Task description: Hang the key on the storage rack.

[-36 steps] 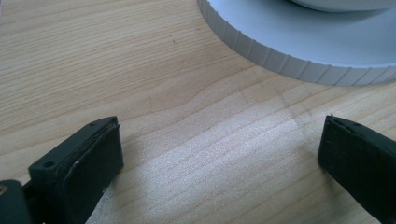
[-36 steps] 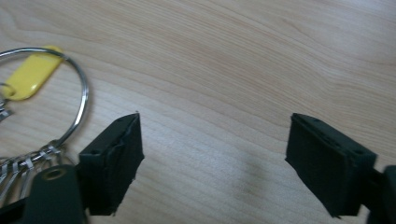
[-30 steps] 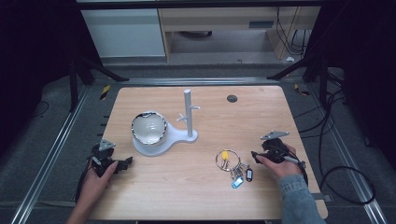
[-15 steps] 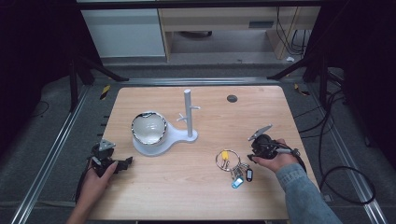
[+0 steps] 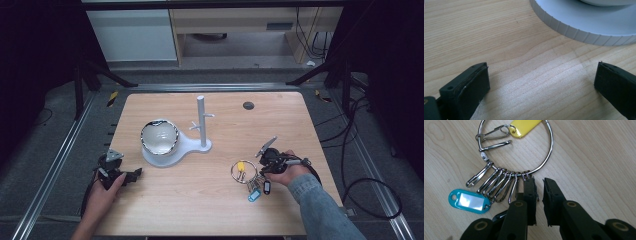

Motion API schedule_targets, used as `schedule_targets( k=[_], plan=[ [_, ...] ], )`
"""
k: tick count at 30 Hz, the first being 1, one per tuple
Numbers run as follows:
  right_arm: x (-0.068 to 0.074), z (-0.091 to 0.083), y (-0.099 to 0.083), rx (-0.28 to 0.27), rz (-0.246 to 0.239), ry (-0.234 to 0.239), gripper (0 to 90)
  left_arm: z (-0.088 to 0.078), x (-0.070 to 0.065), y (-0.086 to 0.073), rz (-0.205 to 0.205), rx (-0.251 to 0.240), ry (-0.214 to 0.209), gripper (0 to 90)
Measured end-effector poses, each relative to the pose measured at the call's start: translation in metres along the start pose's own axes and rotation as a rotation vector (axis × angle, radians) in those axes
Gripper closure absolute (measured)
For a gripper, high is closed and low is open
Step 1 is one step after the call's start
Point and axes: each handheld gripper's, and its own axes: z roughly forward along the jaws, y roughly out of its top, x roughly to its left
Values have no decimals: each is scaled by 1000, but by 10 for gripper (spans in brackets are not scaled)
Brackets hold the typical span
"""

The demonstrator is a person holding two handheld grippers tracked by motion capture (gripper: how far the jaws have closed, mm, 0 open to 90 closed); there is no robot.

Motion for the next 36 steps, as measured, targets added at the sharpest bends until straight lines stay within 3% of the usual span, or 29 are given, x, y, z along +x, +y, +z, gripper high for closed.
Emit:
schedule_targets(
  k=[12,22,36],
  plan=[
    [3,4,5,28,-23,18,819,0,0,0,0,0,0,0],
    [4,11,6,85,-44,23,804,0,0,0,0,0,0,0],
    [2,17,14,145,-63,42,864,0,0,0,0,0,0,0]
  ],
)
